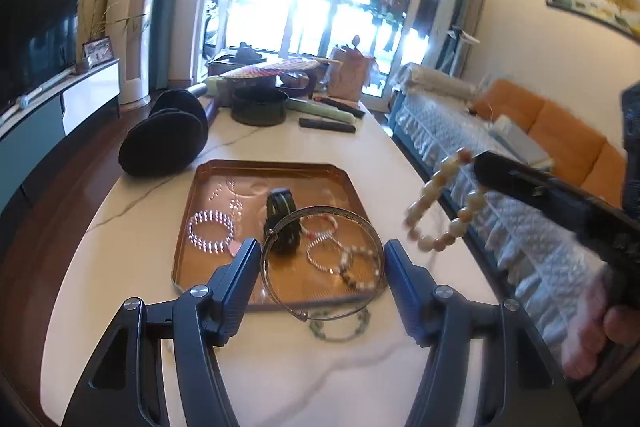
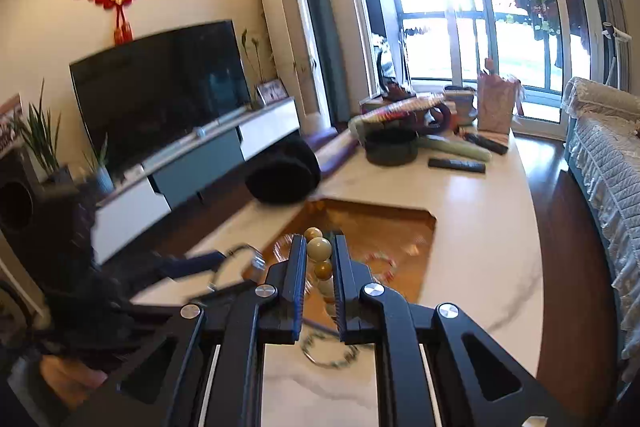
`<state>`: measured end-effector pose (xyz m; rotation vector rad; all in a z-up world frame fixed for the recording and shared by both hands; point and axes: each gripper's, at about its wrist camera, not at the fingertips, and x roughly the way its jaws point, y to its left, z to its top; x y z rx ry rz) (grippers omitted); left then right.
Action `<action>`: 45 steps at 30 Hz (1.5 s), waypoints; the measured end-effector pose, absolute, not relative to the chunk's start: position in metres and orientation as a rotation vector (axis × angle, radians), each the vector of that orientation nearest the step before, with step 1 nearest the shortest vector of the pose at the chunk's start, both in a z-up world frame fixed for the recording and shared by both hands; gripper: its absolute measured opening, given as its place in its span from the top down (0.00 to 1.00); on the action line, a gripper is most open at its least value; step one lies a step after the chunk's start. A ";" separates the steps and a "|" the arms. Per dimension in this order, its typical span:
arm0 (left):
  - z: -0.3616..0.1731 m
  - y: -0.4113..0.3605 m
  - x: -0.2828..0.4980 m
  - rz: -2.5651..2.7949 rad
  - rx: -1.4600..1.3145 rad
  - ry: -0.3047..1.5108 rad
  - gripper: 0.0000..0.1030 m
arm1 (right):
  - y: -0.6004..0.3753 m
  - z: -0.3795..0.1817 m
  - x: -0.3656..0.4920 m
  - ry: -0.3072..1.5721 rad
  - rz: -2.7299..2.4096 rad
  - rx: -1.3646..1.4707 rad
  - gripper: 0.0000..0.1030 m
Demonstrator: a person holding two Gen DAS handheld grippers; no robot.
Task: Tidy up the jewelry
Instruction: 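Grasp the metal bangle with the left gripper while the right carries the bead bracelet over the tray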
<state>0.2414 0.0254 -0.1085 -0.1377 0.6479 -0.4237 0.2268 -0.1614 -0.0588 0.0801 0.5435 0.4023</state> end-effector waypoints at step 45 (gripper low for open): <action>-0.213 0.024 0.328 -0.191 -0.146 1.010 0.32 | -0.153 -0.223 0.329 0.947 0.437 0.190 0.70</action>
